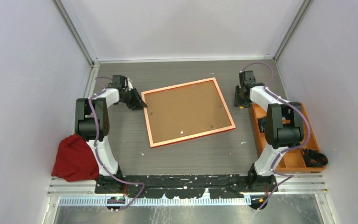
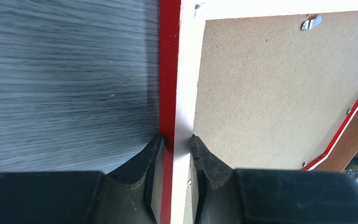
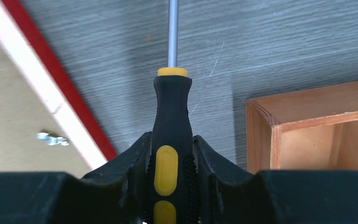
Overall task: Take the photo out of the frame
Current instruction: Place the screwdriver at the center of the board.
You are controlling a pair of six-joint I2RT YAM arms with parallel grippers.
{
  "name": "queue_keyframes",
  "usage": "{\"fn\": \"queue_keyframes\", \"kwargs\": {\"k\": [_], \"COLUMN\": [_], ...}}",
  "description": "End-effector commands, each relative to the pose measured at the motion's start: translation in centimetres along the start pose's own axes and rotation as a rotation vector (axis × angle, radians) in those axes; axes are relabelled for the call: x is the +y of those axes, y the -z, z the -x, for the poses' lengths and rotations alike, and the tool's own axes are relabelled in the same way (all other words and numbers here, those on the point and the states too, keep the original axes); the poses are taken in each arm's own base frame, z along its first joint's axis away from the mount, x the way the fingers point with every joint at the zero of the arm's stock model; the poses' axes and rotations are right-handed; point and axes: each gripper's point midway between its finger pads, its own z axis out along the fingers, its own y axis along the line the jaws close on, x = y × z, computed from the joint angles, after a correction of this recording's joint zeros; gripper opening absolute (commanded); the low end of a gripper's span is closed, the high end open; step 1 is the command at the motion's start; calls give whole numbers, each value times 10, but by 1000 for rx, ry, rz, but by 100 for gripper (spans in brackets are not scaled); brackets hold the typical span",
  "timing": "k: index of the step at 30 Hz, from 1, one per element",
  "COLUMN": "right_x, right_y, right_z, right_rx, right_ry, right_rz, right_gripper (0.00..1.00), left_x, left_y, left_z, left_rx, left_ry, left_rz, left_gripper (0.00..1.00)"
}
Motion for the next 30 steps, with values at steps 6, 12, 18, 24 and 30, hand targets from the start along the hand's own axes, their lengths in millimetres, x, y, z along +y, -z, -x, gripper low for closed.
{"fn": "queue_keyframes", "kwargs": {"k": [6,12,18,24,30], "right_x": [-25,-29,-30,-31,-44], "right_y": [0,-1,0,-4,14], "right_z": [7,-3,-4,-10,10], "right_rx": [58,129,141,167,85], "right_ry": [-2,-27,-24,-23,-24], "right_rz": [-89,-86,-89,-102,-167], "right_gripper": [15,39,53,55,58], "left_x": [-4,-13,-17,-22,-32], "left_y": [20,28,32,37,46], "left_z": [24,29,32,35,41], "left_rx": [-43,-52,-56,-63,-79], "left_ry": [-12,-26,-36,-41,-62], "left_rz": [-6,-25,-29,-42,-60], "left_gripper": [14,21,26,27,35]}}
